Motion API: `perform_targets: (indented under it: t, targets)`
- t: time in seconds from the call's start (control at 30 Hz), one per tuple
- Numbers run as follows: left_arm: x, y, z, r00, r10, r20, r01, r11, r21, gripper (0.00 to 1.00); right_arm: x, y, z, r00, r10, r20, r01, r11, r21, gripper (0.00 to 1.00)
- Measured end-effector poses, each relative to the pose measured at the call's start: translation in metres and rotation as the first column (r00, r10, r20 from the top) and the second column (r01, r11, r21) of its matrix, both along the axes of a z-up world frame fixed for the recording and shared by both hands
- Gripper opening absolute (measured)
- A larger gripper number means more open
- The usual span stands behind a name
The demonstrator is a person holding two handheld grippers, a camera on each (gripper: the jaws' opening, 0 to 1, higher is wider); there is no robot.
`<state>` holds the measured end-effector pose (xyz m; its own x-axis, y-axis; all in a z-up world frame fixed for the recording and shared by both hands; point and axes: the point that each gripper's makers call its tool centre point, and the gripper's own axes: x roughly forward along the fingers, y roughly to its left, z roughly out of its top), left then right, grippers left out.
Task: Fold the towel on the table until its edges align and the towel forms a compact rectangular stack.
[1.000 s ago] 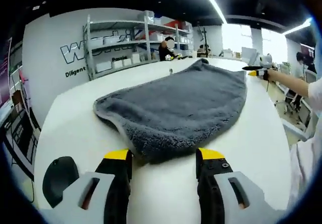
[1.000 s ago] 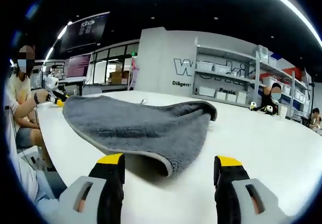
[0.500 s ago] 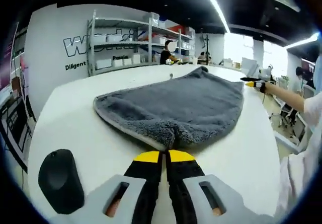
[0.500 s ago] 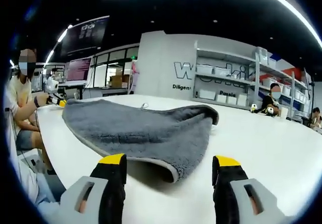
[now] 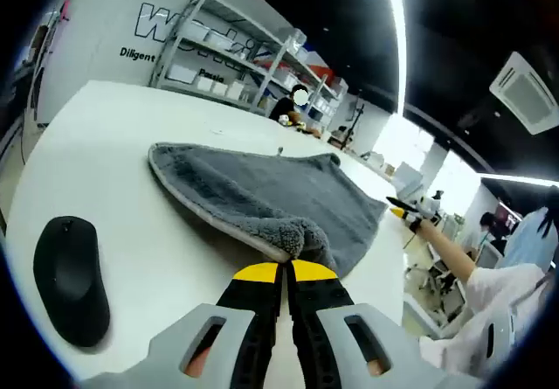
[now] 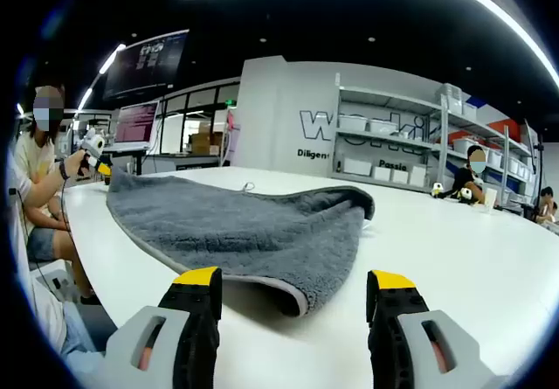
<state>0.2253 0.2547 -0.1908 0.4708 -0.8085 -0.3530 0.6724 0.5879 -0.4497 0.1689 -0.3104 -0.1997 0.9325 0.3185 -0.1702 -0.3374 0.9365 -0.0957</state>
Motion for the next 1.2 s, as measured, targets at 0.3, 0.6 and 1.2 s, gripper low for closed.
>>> perform_targets:
  t: [0.3, 0.6, 1.2]
  targets:
    - [0.004, 0.005, 0.03, 1.0, -0.016, -0.017, 0.018, 0.997, 0.071, 0.02, -0.001, 0.004, 0.003, 1.0, 0.005, 0.007, -0.005, 1.0, 0.001, 0.67]
    - [-0.001, -0.005, 0.058, 0.995, -0.057, -0.083, 0.065, 0.993, 0.096, 0.02, -0.004, 0.01, 0.008, 0.999, 0.034, 0.029, -0.033, 0.999, -0.007, 0.67]
    - [0.031, -0.04, 0.092, 0.997, -0.008, -0.075, 0.022, 0.983, 0.184, 0.02, -0.016, 0.264, 0.083, 0.872, 0.422, 0.246, -0.311, 0.868, -0.386, 0.67]
